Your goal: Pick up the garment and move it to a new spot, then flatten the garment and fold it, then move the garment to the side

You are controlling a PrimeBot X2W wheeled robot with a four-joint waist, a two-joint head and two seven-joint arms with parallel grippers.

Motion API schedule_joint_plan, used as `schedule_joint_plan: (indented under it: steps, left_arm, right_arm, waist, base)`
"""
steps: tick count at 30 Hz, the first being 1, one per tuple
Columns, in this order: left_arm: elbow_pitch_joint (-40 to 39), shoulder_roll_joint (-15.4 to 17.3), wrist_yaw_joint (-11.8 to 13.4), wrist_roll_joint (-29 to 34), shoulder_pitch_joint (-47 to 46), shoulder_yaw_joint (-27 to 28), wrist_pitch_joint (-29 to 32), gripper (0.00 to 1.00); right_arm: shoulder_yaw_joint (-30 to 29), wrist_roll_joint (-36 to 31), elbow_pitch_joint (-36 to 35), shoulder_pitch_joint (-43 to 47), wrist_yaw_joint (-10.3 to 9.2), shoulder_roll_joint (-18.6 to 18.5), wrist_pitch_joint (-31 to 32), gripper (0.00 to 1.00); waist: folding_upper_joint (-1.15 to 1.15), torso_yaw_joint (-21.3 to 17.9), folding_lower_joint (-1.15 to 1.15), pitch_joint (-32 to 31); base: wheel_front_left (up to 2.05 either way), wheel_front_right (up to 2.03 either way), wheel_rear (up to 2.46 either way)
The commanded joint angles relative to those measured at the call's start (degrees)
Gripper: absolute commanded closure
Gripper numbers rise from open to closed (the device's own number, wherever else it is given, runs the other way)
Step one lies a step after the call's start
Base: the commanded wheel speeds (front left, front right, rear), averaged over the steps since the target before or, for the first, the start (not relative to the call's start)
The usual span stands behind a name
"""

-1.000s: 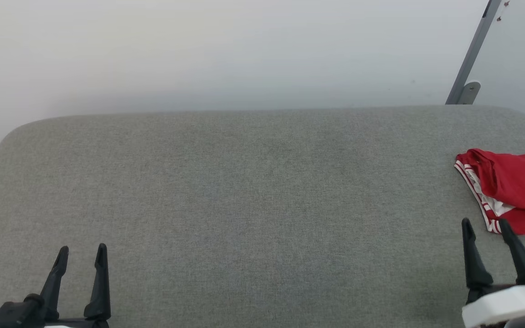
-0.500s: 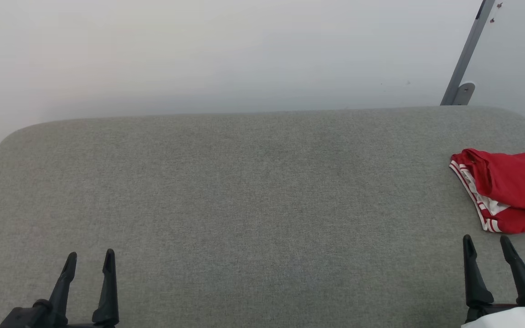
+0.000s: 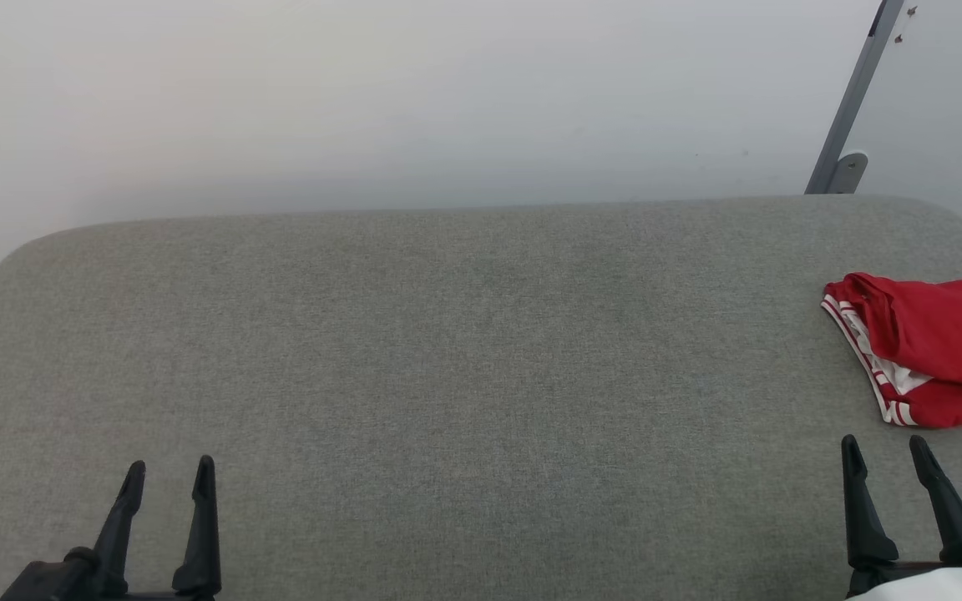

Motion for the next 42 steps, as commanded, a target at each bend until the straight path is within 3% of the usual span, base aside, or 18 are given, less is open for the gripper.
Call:
schedule_joint_plan:
  steps: [1,2,3,7,42]
  left_arm:
    - [-0.51,0.33,-0.08,0.32,-0.49,0.31,-0.29,0.0]
    - [-0.85,0.22,-0.08,0.55,-0.6,0.56,-0.29,0.0]
    - [-0.77,-0.06,0.01,0.4,-0.13,0.49,0.0,1.0]
    - [0.59,-0.78,0.01,-0.07,0.31,0.19,0.24,1.0]
    - [5.29,-2.96,-0.04,-32.36,-6.78,1.32,8.82,1.0]
  right_arm:
    - [0.09,-0.06,-0.32,0.15,-0.01,0.19,0.17,0.0]
    - [0.19,-0.03,-0.34,0.04,-0.01,0.17,0.23,0.0]
    - [0.21,0.04,-0.01,-0.02,0.0,0.01,0.09,1.0]
    - [0.34,0.54,1.43,0.26,0.0,0.43,0.32,1.0]
    - [-0.03,33.41,4.16,-5.82,0.0,2.26,9.06,1.0]
  waist:
    - [0.0,0.07,0.0,0.01]
    - [0.0,0.08,0.0,0.02]
    - [0.0,0.08,0.0,0.02]
    - [0.0,0.06,0.0,0.03]
    - [0.0,-0.19,0.0,0.8]
  base:
    - [0.0,0.0,0.0]
    - [0.0,0.0,0.0]
    - [0.0,0.0,0.0]
    - [0.0,0.0,0.0]
    - [0.0,0.0,0.0]
